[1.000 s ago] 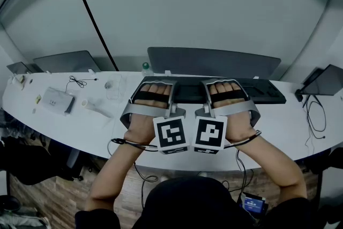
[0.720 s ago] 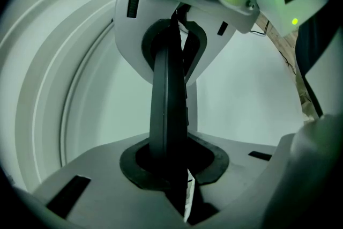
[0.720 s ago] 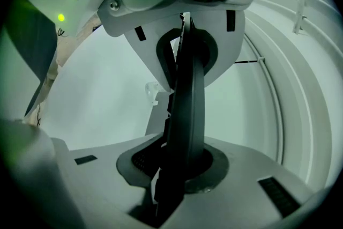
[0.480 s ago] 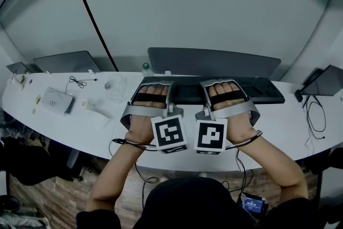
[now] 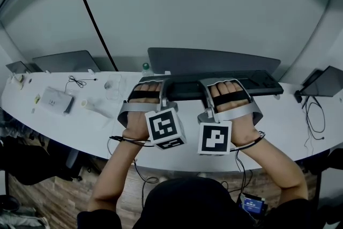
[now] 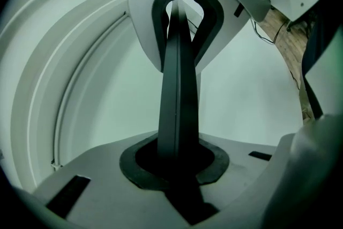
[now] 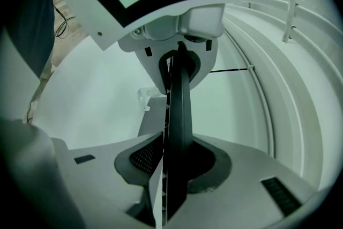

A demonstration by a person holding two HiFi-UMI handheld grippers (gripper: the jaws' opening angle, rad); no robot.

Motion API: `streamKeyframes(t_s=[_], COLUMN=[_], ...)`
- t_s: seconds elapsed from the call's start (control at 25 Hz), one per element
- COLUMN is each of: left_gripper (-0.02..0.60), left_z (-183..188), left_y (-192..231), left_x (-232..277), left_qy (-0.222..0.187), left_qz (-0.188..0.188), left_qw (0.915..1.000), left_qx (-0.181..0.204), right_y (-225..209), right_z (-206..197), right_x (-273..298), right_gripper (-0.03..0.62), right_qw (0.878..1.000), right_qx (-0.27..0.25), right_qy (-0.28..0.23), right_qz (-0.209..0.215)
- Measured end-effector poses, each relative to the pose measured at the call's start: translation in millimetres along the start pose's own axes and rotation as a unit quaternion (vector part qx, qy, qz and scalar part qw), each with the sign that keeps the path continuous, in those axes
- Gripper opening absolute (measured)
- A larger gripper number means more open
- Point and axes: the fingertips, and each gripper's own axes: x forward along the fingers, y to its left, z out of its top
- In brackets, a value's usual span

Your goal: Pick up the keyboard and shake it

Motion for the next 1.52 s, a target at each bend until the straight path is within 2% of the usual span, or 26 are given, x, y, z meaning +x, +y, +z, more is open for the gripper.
streamKeyframes(t_s=[0.2,0.76,0.88,1.0,1.16,1.36,1.52], left_gripper=[0.086,0.089,0.089,0.089,0.09,0.089,0.087], left_z=[-10.5,-23.2,-33.4,-33.7,-37.8,-29.2,-21.2], left_y=[1.9,10.7,10.5,4.3,1.5,-0.8,0.1], left_x=[3.9,5.8,11.4,8.7,3.4,-6.2,-15.7], left_qy=[0.003,-0.013,-0.001,-0.005,-0.029,-0.077,-0.106], left_qz=[-0.005,-0.018,-0.021,-0.029,-0.046,-0.078,-0.093], left_qw=[0.9997,0.9941,0.9921,0.9887,0.9781,0.9526,0.9356], left_qx=[-0.022,-0.106,-0.124,-0.147,-0.201,-0.284,-0.324], right_y=[-6.7,-41.9,-53.1,-49.7,-37.9,-26.4,-27.0], right_z=[-6.5,-15.4,-20.7,-33.3,-39.1,-47.5,-48.3], right_x=[-10.9,-48.4,-59.9,-68.5,-59.9,-50.9,-53.8], right_gripper=[0.13,0.145,0.135,0.133,0.133,0.133,0.132], right_qw=[1.0,0.997,0.993,0.99,0.984,0.973,0.962], right_qx=[0.005,0.032,0.067,0.114,0.161,0.22,0.257], right_qy=[0.002,-0.015,-0.033,-0.048,-0.058,-0.072,-0.091], right_qz=[-0.008,-0.073,-0.086,-0.072,-0.042,-0.008,0.001])
